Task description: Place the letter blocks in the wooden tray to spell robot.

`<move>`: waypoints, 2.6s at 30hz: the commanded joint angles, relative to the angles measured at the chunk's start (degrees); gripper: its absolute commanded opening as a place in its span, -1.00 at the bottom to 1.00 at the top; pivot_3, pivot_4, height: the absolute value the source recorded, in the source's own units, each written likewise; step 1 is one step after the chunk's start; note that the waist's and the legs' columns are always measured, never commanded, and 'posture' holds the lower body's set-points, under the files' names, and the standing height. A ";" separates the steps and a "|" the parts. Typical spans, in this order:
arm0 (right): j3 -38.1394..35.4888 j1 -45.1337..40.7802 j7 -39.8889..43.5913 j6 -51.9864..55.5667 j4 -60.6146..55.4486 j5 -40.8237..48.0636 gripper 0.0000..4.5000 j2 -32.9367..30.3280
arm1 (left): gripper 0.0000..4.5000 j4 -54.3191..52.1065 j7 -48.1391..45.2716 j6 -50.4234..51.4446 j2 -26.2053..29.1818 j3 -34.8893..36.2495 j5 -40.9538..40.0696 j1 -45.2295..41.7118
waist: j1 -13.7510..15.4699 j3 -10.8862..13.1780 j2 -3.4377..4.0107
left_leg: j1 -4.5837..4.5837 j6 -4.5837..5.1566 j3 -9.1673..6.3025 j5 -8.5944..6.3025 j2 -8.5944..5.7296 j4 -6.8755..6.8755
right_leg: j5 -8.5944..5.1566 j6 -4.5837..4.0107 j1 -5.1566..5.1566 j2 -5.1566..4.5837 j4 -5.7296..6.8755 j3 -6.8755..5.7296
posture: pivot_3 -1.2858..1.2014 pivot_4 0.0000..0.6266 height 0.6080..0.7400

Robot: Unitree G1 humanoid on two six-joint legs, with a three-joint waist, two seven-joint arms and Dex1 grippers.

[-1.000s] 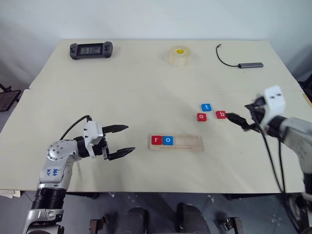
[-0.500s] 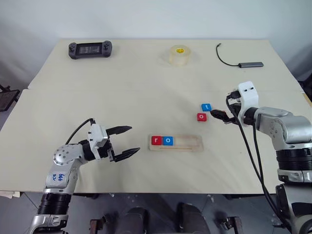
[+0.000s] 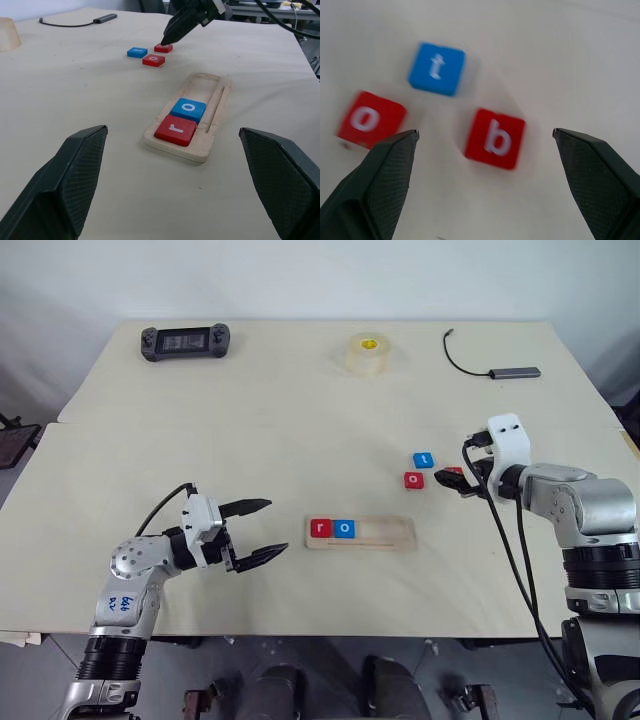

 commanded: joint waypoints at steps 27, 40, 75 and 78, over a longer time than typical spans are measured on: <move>-17.07 14.12 -9.14 26.07 -34.25 1.56 -0.35 6.97 | 1.00 1.52 -2.80 -0.72 -0.68 -2.71 -0.37 -3.49 | 0.32 -0.01 -0.01 | 0.00 0.00 -0.04 0.00 0.00 -0.02 | 0.00 0.00 0.00 0.00 0.03 0.02 | 0.03 -0.52 1.00; -20.60 23.48 -9.38 33.32 -46.15 1.61 0.23 14.64 | 1.00 4.95 -4.97 -1.64 -0.98 -3.40 0.08 -6.08 | 0.09 -0.03 -0.02 | 0.07 0.00 0.02 0.00 -0.04 -0.02 | 0.00 0.00 -0.03 0.01 0.13 0.14 | 0.03 -0.52 1.00; 9.13 4.30 59.45 -58.91 20.80 -11.13 -0.35 -13.65 | 1.00 -3.54 -4.64 -0.48 -0.10 -2.45 -2.03 -2.74 | -0.02 0.05 -0.16 | 0.17 0.01 0.03 0.01 0.08 0.11 | 0.07 0.13 0.29 0.01 -0.26 0.00 | 0.03 -0.52 1.00; 9.25 2.97 61.36 -55.83 15.90 -10.02 -0.35 -13.74 | 1.00 -3.32 -4.45 -0.58 -0.04 -2.45 -1.99 -2.83 | -0.02 0.08 -0.10 | 0.13 0.00 0.03 0.01 0.08 0.10 | 0.07 0.13 0.23 0.01 -0.26 0.01 | 0.03 -0.52 1.00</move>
